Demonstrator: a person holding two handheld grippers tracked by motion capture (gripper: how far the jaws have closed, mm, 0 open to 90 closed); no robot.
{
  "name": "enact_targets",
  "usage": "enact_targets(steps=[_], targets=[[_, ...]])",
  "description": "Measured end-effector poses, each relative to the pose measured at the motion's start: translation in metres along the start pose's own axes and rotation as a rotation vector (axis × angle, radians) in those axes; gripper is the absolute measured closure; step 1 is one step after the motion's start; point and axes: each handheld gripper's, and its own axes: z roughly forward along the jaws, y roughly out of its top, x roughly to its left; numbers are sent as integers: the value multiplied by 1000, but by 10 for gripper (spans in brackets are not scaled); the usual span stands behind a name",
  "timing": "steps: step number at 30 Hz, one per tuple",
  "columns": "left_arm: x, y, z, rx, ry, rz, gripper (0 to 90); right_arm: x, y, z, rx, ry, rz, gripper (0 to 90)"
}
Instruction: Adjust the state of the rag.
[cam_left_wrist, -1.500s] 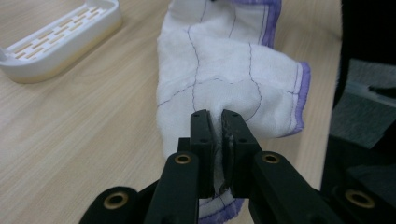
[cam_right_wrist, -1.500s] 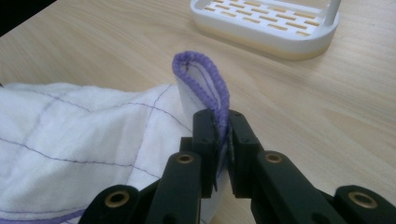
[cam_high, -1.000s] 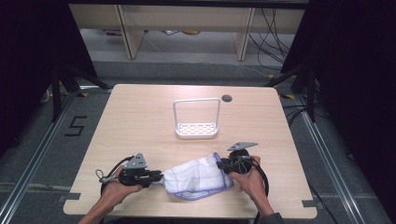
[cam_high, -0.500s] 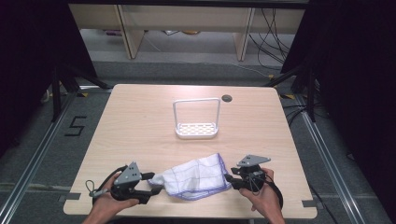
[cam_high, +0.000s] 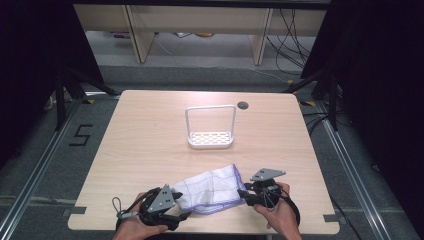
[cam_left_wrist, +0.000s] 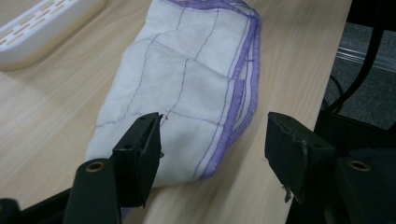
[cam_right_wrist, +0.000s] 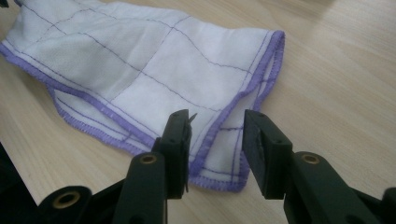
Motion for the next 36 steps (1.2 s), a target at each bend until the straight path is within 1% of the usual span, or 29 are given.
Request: enact_targets(steps=[1, 3, 4, 5, 6, 7, 8, 9, 10, 11, 13, 14, 16, 18, 19, 21, 24, 25, 26, 27, 28, 29, 30, 31, 32, 33, 34, 35, 36], targets=[[-2, 3, 3, 9, 2, 1, 358, 0, 0, 0, 2, -1, 1, 623], [-2, 7, 8, 1, 11, 23, 360, 0, 0, 1, 9, -4, -11, 623], [-3, 11, 13, 8, 2, 38, 361, -1, -1, 2, -2, -4, -11, 624], [-3, 11, 13, 8, 2, 38, 361, -1, -1, 2, -2, -4, -11, 624], [-5, 16, 20, 11, -2, 49, 361, -2, -1, 1, 4, -9, 15, 623], [-5, 16, 20, 11, -2, 49, 361, -2, -1, 1, 4, -9, 15, 623], [-7, 20, 27, 16, 7, 52, 362, -5, -2, 0, 9, -12, 15, 624], [-7, 22, 31, 28, 6, 71, 364, -6, -3, 3, -24, -21, 4, 624], [-8, 23, 35, 27, 5, 72, 371, -7, -3, 0, -1, -24, 14, 624], [-7, 25, 40, 50, 10, 97, 385, -7, -3, -1, 2, -25, 26, 624], [-6, 25, 43, 63, 9, 106, 412, -8, -3, -2, 11, -28, 23, 624], [-2, 26, 49, 108, 18, 124, 440, -9, -4, -1, 0, -32, 16, 623], [0, 26, 52, 110, 8, 130, 563, -10, -5, 0, -2, -35, 9, 622], [3, 27, 52, 104, 17, 155, 702, -10, -5, -1, 10, -36, 17, 620], [3, 27, 52, 104, 17, 155, 762, -10, -5, -1, 10, -36, 17, 620], [5, 29, 50, 95, 16, 155, 814, -10, -6, 0, 1, -34, 17, 621], [17, 36, 40, 27, 11, 99, 826, -10, -6, 1, 5, -29, 7, 627], [24, 39, 35, 11, 2, 78, 828, -9, -5, 1, 9, -29, 14, 628], [27, 40, 32, -1, -1, 58, 828, -9, -6, 2, -4, -28, 27, 629], [27, 40, 32, -1, -1, 58, 828, -8, -6, 3, 1, -29, 29, 629], [34, 42, 28, -27, 1, 23, 828, -8, -6, 3, 1, -29, 29, 629], [42, 44, 25, -33, 5, 16, 828, -8, -6, 2, 24, -26, 31, 628], [51, 44, 21, -41, 18, -6, 828, -8, -7, 5, 25, -25, 32, 626], [51, 44, 21, -41, 18, -6, 828, -8, -7, 5, 25, -25, 32, 626], [57, 43, 21, -63, 16, -40, 828, -6, -7, 7, 30, -22, 33, 621], [65, 41, 20, -68, 36, -65, 827, -6, -7, 7, 40, -22, 22, 620], [70, 40, 18, -58, 36, -68, 827, -5, -7, 8, 45, -24, 18, 618], [70, 40, 18, -58, 36, -68, 826, -5, -7, 8, 45, -24, 18, 618], [74, 38, 18, -71, 37, -94, 826, -4, -7, 9, 46, -28, 15, 615]])
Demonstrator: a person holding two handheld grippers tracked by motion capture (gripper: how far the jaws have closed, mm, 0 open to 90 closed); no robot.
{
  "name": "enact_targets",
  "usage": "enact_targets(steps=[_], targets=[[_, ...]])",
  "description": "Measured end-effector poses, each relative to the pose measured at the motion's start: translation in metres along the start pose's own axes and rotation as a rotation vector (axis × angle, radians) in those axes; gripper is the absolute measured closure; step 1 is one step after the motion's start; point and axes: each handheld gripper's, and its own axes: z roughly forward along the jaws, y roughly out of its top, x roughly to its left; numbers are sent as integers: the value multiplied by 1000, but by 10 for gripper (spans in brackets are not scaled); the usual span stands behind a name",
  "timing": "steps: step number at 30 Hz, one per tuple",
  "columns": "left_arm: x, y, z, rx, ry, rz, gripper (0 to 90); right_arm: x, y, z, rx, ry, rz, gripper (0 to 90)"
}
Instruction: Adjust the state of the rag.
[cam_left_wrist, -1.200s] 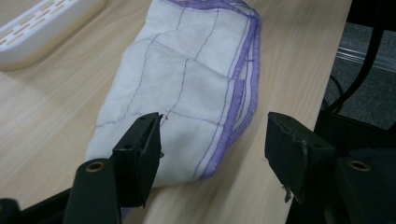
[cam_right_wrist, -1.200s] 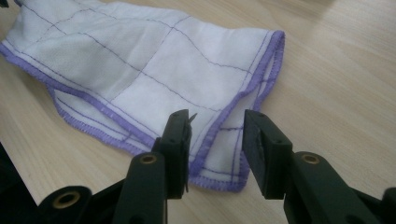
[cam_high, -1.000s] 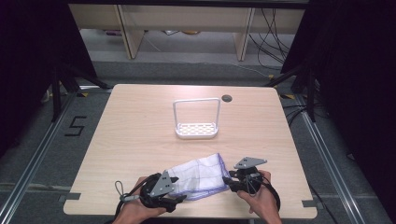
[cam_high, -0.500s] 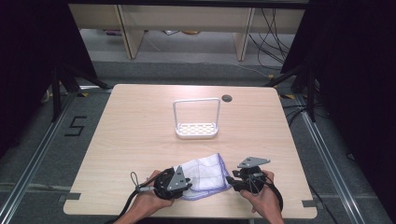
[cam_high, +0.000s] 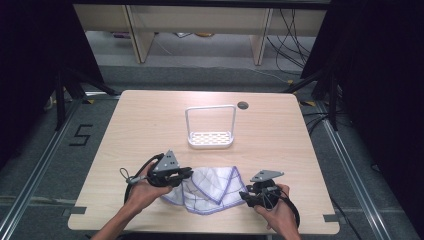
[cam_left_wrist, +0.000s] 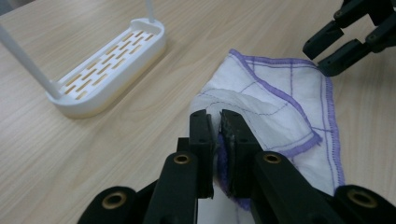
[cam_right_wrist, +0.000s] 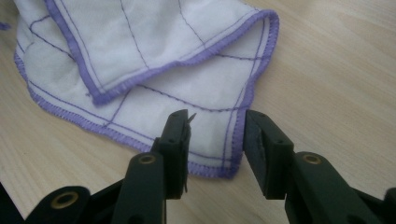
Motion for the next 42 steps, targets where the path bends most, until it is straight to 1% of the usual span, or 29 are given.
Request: enact_targets(steps=[2, 3, 4, 6, 7, 10, 11, 12, 14, 15, 19, 20, 22, 23, 25, 26, 27, 28, 30, 31, 32, 33, 35, 36, 37, 39, 40, 41, 42], targets=[[9, -3, -2, 1, 0, -13, 825, 4, 0, 4, 20, -15, 4, 606], [9, -3, -2, 1, 0, -13, 825, 4, -1, 7, 10, -28, -9, 605], [12, -5, -2, -2, 17, -27, 825, 5, 0, 7, 33, -26, 3, 605], [15, -5, -2, 9, 15, -20, 825, 5, -1, 9, 21, -34, -9, 607], [18, -7, -1, -1, 12, -45, 826, 5, -1, 12, 51, -46, -18, 642], [20, -8, -2, -8, 6, -55, 827, 5, -2, 14, 61, -37, -65, 802], [20, -8, -2, -8, 6, -55, 827, 5, -2, 14, 61, -37, -65, 802], [22, -8, -4, -18, -2, -69, 827, 7, -1, 15, 54, -41, -73, 858], [23, -8, -7, -20, -2, -77, 827, 7, 0, 15, 65, -42, -80, 866], [24, -9, -9, -26, -8, -78, 828, 7, 0, 14, 63, -46, -102, 874], [26, -12, -23, -43, -30, -121, 831, 5, 8, -5, 6, -7, -90, 878], [26, -13, -28, -36, -37, -124, 831, 2, 10, -8, -42, -12, -113, 877], [24, -14, -36, -31, -50, -118, 831, 2, 15, -19, -60, 8, -82, 878], [24, -14, -36, -31, -50, -118, 831, 2, 15, -19, -60, 8, -82, 878], [23, -17, -49, -59, -81, -147, 831, -2, 24, -34, -64, 33, -82, 878], [23, -17, -53, -53, -83, -151, 832, -4, 27, -37, -97, 40, -99, 878], [24, -18, -57, -65, -96, -160, 832, -4, 29, -41, -100, 37, -85, 878], [24, -19, -62, -68, -100, -169, 832, -6, 33, -46, -86, 36, -108, 877], [25, -23, -66, -72, -96, -178, 832, -11, 39, -55, -66, 19, -106, 877], [25, -23, -66, -72, -96, -178, 832, -15, 42, -57, -72, 10, -118, 877], [27, -29, -64, -54, -92, -197, 832, -21, 46, -57, -70, 2, -111, 877], [29, -33, -60, -56, -95, -204, 833, -25, 50, -58, -38, 5, -96, 877], [29, -35, -58, -42, -90, -215, 833, -31, 54, -55, -38, 1, -89, 878], [32, -41, -46, -46, -88, -223, 833, -40, 63, -45, -3, -17, -78, 877], [32, -42, -43, -38, -83, -223, 833, -45, 66, -37, 15, -26, -84, 877], [36, -47, -32, 11, -51, -198, 833, -51, 74, -18, 39, -36, -61, 877], [36, -47, -32, 11, -51, -198, 833, -51, 74, -18, 39, -36, -61, 877], [41, -53, -24, 26, -15, -206, 832, -56, 78, 3, 44, -45, -65, 877], [44, -56, -20, 36, 1, -214, 832, -57, 80, 11, 46, -50, -65, 876]])
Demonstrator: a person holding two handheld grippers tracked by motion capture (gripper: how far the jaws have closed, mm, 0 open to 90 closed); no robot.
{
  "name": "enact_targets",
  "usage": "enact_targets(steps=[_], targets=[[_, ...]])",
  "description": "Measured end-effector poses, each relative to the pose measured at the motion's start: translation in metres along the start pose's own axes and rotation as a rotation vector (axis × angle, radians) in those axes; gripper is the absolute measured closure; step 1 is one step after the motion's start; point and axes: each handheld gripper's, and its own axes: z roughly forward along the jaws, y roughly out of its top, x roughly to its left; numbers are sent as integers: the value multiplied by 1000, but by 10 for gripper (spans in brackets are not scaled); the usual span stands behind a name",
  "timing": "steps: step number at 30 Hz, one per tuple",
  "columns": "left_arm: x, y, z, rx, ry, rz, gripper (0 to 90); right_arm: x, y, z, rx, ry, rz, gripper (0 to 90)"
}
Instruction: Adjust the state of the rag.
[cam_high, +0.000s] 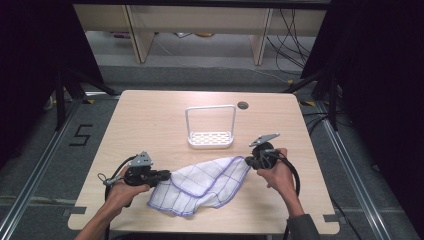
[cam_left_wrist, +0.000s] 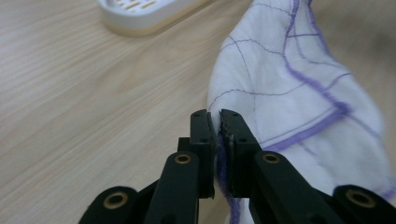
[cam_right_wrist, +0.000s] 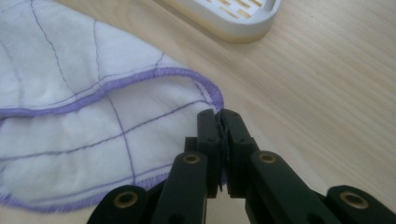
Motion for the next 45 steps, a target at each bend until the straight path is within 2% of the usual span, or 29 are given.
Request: enact_targets(steps=[1, 2, 3, 5, 6, 7, 10, 13, 14, 15, 16, 17, 18, 19, 21, 23, 24, 25, 27, 29, 30, 31, 33, 35, 37, 38, 40, 42, 45], targets=[[0, 0, 0, 0, 0, 0, 831, -1, 2, 9, -2, -2, 2, 876], [8, -5, 7, 38, 31, 28, 827, 0, 4, 18, 3, -1, 16, 873], [9, -6, 10, 57, 33, 30, 823, 0, 4, 25, 0, -1, 9, 869], [10, -8, 12, 60, 35, 29, 797, 1, 5, 30, 2, 2, 11, 862], [11, -10, 14, 78, 36, 38, 739, 1, 5, 39, -3, -17, 10, 790], [11, -10, 14, 78, 36, 38, 706, 1, 5, 39, -3, -17, 10, 790], [13, -7, 6, 66, 68, 26, 584, 2, 6, 35, -1, -82, 14, 616], [5, 3, -5, 19, 101, 55, 525, 7, 3, 19, -15, -104, -11, 573], [-3, 7, -7, -8, 90, 64, 500, 10, 0, 12, -31, -108, -16, 552], [-3, 7, -7, -8, 90, 64, 495, 16, -4, 3, -59, -90, 1, 549], [-16, 13, -8, -22, 50, 87, 486, 20, -9, -2, -82, -64, 0, 545], [-16, 13, -8, -22, 50, 87, 483, 20, -9, -2, -82, -64, 0, 545], [-32, 17, -1, -21, 0, 105, 477, 33, -18, -9, -79, -10, 31, 541], [-41, 19, 5, -7, -30, 110, 474, 37, -23, -10, -104, 4, 24, 541], [-52, 20, 16, 20, -83, 112, 476, 48, -35, -11, -92, 26, 29, 538], [-56, 20, 21, 27, -86, 115, 476, 50, -40, -10, -87, 29, 27, 537], [-62, 20, 31, 56, -96, 130, 480, 52, -47, -9, -64, 36, 17, 535], [-65, 21, 38, 56, -118, 116, 481, 54, -49, -9, -66, 40, 32, 530], [-67, 22, 45, 65, -132, 104, 487, 54, -52, -11, -42, 48, 24, 529], [-68, 23, 48, 69, -128, 105, 490, 55, -53, -11, -49, 53, 23, 530], [-71, 24, 56, 70, -125, 99, 491, 55, -54, -10, -65, 46, -8, 529], [-72, 25, 60, 76, -124, 100, 490, 55, -54, -9, -89, 38, -2, 529], [-74, 25, 65, 96, -113, 115, 487, 57, -54, -11, -52, 60, 31, 529], [-76, 25, 71, 99, -126, 98, 479, 57, -54, -9, -56, 58, 23, 526], [-77, 25, 73, 114, -123, 106, 477, 57, -55, -9, -49, 61, 27, 525], [-77, 25, 75, 141, -110, 139, 515, 57, -56, -6, -69, 58, 25, 525], [-77, 24, 79, 123, -102, 148, 630, 58, -55, -8, -48, 69, 38, 525], [-72, 24, 79, 112, -103, 154, 805, 59, -55, -7, -53, 72, 25, 525], [-65, 27, 77, 94, -84, 159, 850, 61, -55, -6, -48, 73, 22, 525]])
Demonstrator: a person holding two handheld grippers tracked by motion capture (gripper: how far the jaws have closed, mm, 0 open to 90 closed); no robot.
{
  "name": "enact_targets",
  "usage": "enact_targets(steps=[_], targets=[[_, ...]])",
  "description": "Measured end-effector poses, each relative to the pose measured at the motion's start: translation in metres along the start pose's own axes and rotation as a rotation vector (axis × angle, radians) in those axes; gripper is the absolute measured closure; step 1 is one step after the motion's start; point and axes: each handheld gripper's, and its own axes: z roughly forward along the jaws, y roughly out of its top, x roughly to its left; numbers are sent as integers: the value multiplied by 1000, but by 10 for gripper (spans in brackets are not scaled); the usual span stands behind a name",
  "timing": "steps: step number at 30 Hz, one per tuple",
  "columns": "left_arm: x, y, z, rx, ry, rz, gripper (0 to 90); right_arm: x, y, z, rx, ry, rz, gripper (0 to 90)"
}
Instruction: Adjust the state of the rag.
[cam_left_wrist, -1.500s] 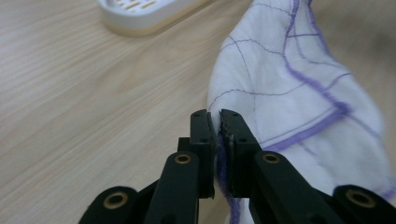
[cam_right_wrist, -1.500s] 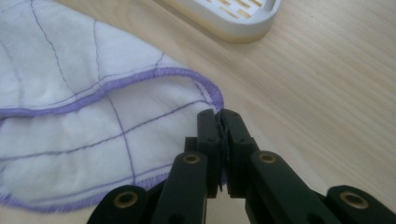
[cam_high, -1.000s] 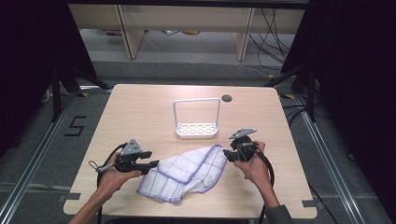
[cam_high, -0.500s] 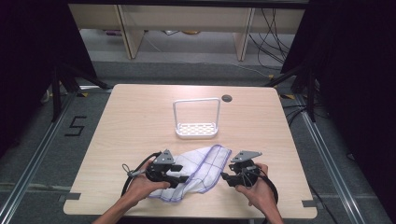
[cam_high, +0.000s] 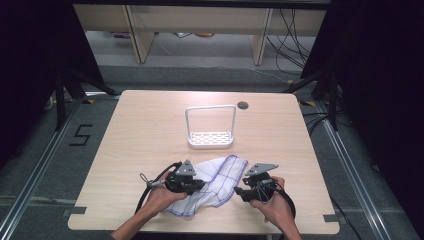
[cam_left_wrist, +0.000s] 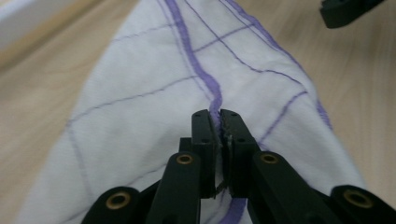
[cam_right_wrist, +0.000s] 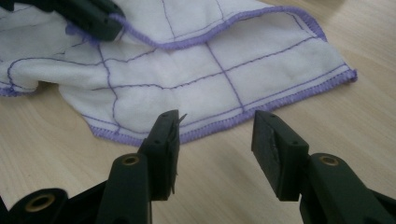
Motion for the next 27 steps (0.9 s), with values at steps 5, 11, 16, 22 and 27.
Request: enact_targets(steps=[5, 11, 16, 22, 27], targets=[[28, 12, -29, -70, 51, -18, 854, 4, 1, 0, -12, 13, -8, 533], [62, 16, -40, -66, 136, -30, 852, 9, 2, 0, -12, 23, -23, 534], [94, 14, -32, -43, 155, -109, 849, 24, 5, 4, -29, 44, -71, 539], [110, 5, -18, -13, 191, -141, 833, 44, 8, 11, 7, 82, -124, 538], [104, 0, -18, 14, 158, -115, 731, 59, 8, 21, 43, 99, -148, 539]])
